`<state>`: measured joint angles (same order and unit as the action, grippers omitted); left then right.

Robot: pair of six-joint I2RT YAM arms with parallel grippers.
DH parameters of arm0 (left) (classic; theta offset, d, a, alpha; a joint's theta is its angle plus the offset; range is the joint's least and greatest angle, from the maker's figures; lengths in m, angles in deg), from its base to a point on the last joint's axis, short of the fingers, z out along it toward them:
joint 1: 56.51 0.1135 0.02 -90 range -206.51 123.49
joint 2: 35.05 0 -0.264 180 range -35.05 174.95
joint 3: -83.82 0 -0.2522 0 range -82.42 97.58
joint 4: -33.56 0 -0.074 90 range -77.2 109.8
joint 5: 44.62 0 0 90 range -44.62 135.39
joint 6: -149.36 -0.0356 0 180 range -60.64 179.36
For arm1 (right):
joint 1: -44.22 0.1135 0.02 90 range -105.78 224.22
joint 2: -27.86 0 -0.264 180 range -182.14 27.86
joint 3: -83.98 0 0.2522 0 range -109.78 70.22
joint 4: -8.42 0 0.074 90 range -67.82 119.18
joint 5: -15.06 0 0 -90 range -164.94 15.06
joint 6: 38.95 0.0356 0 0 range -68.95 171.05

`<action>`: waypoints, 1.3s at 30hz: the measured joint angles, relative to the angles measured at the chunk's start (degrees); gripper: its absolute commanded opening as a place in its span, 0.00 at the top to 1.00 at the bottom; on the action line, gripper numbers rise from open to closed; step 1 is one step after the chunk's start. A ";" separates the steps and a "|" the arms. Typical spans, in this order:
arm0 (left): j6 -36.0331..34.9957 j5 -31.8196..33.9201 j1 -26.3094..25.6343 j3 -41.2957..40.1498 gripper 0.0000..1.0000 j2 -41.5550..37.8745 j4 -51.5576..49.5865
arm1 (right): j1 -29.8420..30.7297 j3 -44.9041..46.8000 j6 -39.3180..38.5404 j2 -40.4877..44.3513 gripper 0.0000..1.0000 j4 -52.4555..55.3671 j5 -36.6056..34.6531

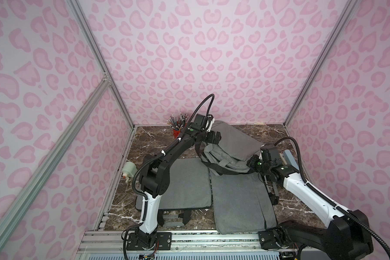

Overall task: Open the zippered laptop bag and take out the laptop
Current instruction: Adjust the zippered laptop bag at the center of the board.

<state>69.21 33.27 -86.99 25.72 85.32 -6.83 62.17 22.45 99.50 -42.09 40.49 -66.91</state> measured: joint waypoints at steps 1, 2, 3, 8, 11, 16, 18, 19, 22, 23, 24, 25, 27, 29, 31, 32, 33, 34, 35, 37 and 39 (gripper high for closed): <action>-0.66 0.24 -0.02 0.00 0.00 0.00 -0.76 | 0.04 0.00 0.07 0.00 1.00 0.11 -0.42; -1.03 0.57 -0.02 0.02 0.00 0.00 -1.22 | 0.04 0.00 0.39 0.11 1.00 0.26 -0.83; -1.42 0.79 0.00 0.07 0.00 0.00 -1.62 | 0.04 0.00 0.70 0.31 1.00 0.39 -1.33; -1.53 0.90 1.57 0.52 0.00 0.00 -4.68 | -0.52 0.00 1.99 3.17 1.00 1.18 -5.03; -0.81 0.61 2.69 0.92 0.00 0.00 -6.23 | -0.72 0.00 2.40 5.31 1.00 1.25 -7.72; -0.68 1.75 3.82 2.05 0.00 -0.28 -8.50 | -0.81 0.00 2.80 6.49 1.00 1.86 -10.86; 0.00 2.14 4.46 2.10 0.00 -0.74 -9.49 | -0.81 0.00 2.93 6.64 1.00 2.64 -11.63; 0.55 2.64 4.92 2.10 0.00 -1.09 -10.10 | -0.81 0.00 2.93 6.84 1.00 2.91 -11.98; 1.16 3.63 5.77 0.61 0.00 -3.39 -10.91 | -0.70 0.00 2.93 6.99 1.00 2.89 -12.28; 1.14 3.45 5.68 -0.96 0.00 -4.98 -10.43 | -0.55 0.00 2.93 6.73 1.00 2.93 -12.37; 1.09 3.04 5.22 -2.60 0.01 -6.56 -9.97 | -0.31 0.00 2.93 6.38 1.00 2.91 -12.44; 0.85 2.45 4.35 -4.42 0.01 -8.39 -9.42 | 0.02 0.00 2.93 5.97 1.00 2.93 -12.39; -0.52 0.85 1.99 -7.82 0.01 -11.82 -7.41 | 0.63 0.00 2.91 5.16 1.00 2.91 -11.72; -2.23 -0.63 -0.24 -10.71 0.02 -14.21 -5.07 | 1.25 -0.09 2.89 4.55 1.00 2.86 -10.95; -4.24 -2.56 -2.47 -14.16 0.03 -16.20 -2.29 | 1.81 -0.59 2.80 4.00 1.00 2.99 -10.36; -5.44 -3.72 -3.61 -16.06 0.03 -17.03 -0.70 | 2.08 -0.92 2.75 3.72 1.00 2.95 -9.90; -6.51 -4.87 -4.48 -17.55 0.03 -17.53 0.74 | 2.29 -1.20 2.73 3.54 1.00 2.91 -9.46; -7.61 -6.10 -5.27 -18.78 0.03 -17.79 1.99 | 2.51 -1.36 2.71 3.37 1.00 2.71 -9.01; -8.94 -7.39 -6.23 -20.11 0.03 -17.99 3.58 | 2.67 -1.42 2.71 3.17 1.00 2.51 -8.26; -11.85 -9.73 -7.96 -22.43 0.03 -18.21 6.45 | 2.82 -1.44 2.69 2.93 1.00 2.51 -7.04; -14.86 -11.76 -9.44 -23.96 0.04 -18.23 8.44 | 2.89 -1.44 2.51 2.69 1.00 2.51 -5.92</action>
<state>54.35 21.51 -96.43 1.77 67.10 1.60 65.06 21.01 102.01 -39.40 43.00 -72.84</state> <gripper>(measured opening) 0.965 0.050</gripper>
